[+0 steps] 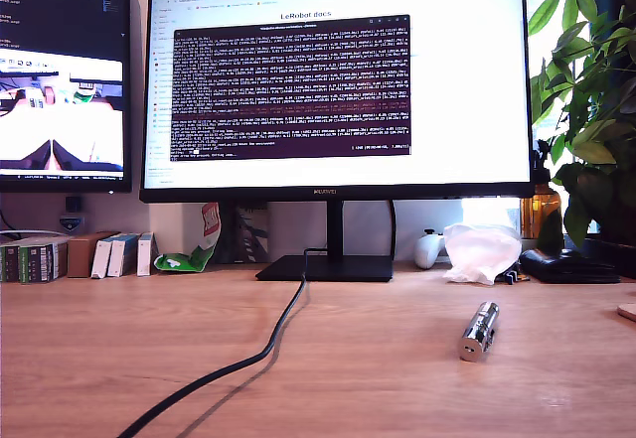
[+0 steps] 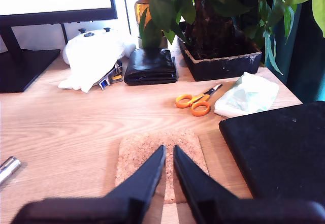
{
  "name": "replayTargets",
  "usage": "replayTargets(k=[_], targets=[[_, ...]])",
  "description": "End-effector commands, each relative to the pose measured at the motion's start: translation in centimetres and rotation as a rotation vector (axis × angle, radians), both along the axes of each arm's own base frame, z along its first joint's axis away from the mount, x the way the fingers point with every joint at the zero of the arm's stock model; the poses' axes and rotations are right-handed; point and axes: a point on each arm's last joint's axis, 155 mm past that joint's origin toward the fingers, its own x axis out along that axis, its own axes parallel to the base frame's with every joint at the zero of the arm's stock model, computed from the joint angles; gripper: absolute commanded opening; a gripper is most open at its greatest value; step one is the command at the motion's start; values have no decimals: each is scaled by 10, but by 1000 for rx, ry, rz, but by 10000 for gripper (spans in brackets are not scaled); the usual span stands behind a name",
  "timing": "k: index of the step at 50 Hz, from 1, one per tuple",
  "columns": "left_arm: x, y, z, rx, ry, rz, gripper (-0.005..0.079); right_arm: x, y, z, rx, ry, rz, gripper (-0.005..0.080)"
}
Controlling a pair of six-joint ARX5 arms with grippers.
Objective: Pick the metallic laser pointer with your right arm, pass it to your left arm, then place it down to the left side of the table
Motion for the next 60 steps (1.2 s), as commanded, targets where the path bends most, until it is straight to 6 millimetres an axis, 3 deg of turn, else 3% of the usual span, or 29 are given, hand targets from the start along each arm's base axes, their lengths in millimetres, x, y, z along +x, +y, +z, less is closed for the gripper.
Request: replayTargets(k=[1, 10, 16, 25, 34, 43, 51, 60], targets=[[-2, 0, -21, 13, 56, -5, -19, 1, 3, -4, 22, 5, 9, 41], [0, -4, -15, -35, 28, -10, -19, 3, 7, 4, 30, -26, 33, 40], [3, -10, -4, -85, -19, -33, -19, 5, 22, 10, 220, -58, 73, 40], [8, -33, 38, -213, -178, -146, -19, 7, 47, 47, 432, -178, 190, 34], [-1, -61, 97, -236, -361, -325, -19, -4, 76, 89, 429, -239, 370, -13], [-14, -82, 139, -232, -410, -454, -19, -15, 92, 119, 397, -243, 471, -13], [-18, -106, 158, -163, -369, -592, -19, -17, 109, 122, 289, -141, 576, -13], [-12, -135, 154, -44, -221, -776, -19, -6, 124, 120, 144, -20, 709, -13]])
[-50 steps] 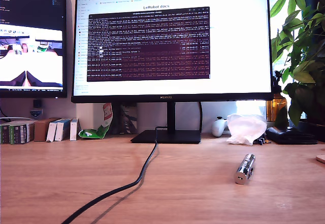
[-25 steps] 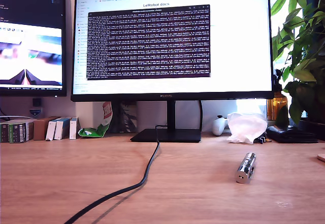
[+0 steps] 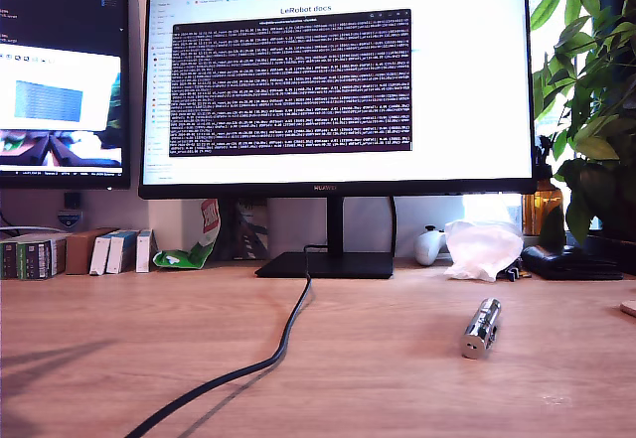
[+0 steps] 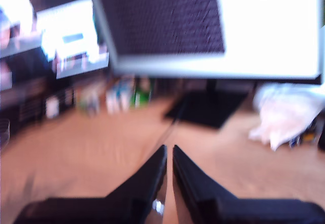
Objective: Pick the metallic laser pointer with your right arm, pass it to your left arm, then place it down to the left side of the table
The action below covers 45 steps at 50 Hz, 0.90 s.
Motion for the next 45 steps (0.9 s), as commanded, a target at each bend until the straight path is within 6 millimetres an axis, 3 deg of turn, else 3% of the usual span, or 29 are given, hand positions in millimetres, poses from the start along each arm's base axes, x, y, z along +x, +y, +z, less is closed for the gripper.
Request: replayTargets(k=[1, 17, 25, 35, 45], targets=[[4, -9, -11, 73, 38, -53, -19, 5, 6, 1, -73, 0, 58, -13], [29, -24, -49, 327, 166, -185, -19, 39, 27, -25, -392, 17, 319, -13], [42, -26, -58, 348, 203, -197, -19, 46, 36, -45, -592, 39, 448, -13], [48, -26, -65, 349, 224, -201, -19, 74, 39, -57, -930, -99, 556, -12], [52, -27, -61, 348, 198, -196, -19, 76, 41, -106, -1229, -58, 756, -12]])
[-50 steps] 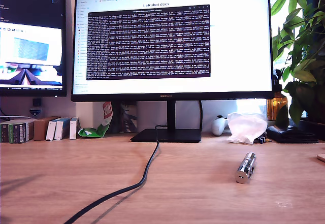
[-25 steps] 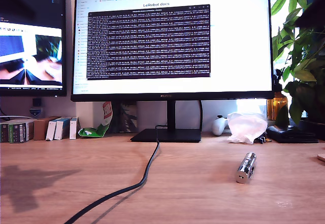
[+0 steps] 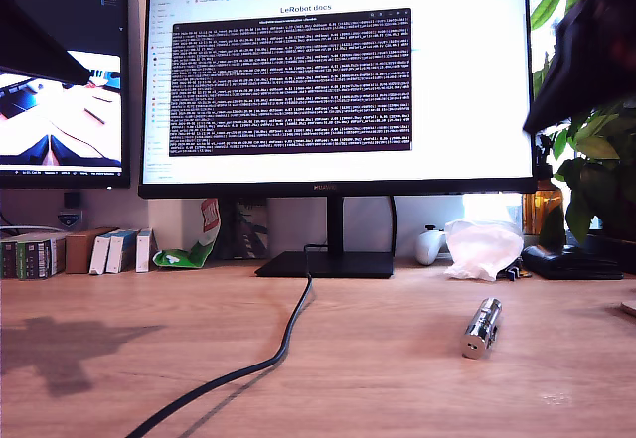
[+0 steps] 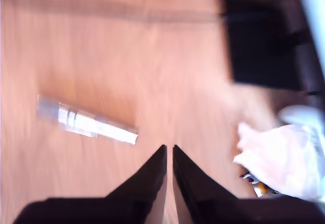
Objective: Pick the metallic laser pointer with your right arm, pass it to your left arm, then place it down to the left side of the table
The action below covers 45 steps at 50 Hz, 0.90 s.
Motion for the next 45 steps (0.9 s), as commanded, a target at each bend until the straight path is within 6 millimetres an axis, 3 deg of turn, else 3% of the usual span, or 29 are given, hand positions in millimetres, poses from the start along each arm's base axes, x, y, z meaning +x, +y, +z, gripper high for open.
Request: replayTargets(k=[1, 8, 21, 30, 45], targets=[[3, -2, 10, -1, -40, -9, -19, -8, 4, -26, -96, 49, 79, -12], [5, -2, 14, -3, -61, -9, -19, -20, 17, -52, -201, 145, 218, -12], [4, -2, 11, -3, -45, -10, -19, -28, 41, -77, -271, 214, 351, -3], [3, -2, 11, -4, -42, -13, -19, -41, 49, -94, -281, 280, 408, 276], [3, -2, 11, -4, -41, -13, -19, -57, 58, -105, -249, 345, 486, 330]])
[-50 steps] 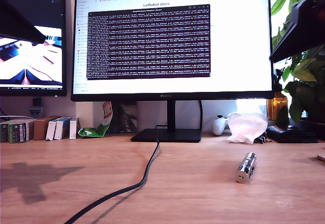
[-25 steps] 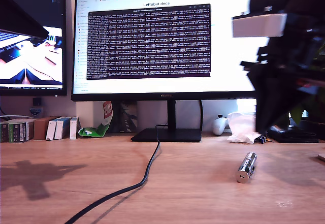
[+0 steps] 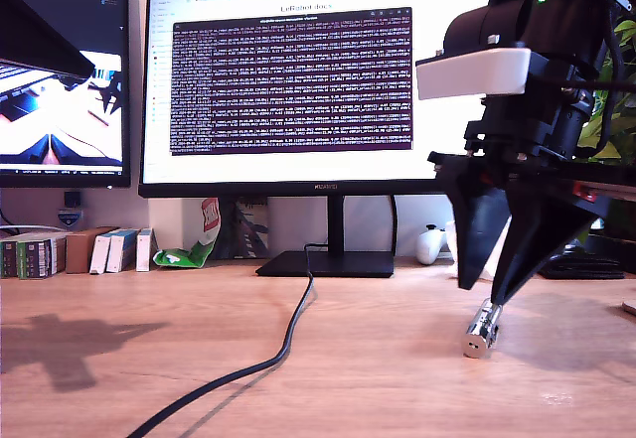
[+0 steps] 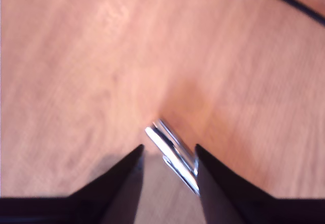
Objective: Pick the metallic laser pointer with your right arm, pass it to your left arm, then place it down to the left side of the table
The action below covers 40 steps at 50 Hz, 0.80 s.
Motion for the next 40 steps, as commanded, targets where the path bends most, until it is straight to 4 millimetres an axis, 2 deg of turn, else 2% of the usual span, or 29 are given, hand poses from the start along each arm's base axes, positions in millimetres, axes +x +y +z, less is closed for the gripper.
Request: replayTargets(k=[1, 14, 25, 40], targets=[[1, -2, 6, 1, -17, -9, -19, -6, 1, -9, -7, 33, 24, 337], [1, -2, 5, 1, -13, -10, -19, -11, 5, -17, 8, 63, 66, 342], [0, -2, 4, 2, -7, -9, -19, -17, 1, -31, -11, 71, 212, 341], [-4, -1, -5, 7, 39, -10, -19, -15, -5, -38, -6, 29, 384, 339]])
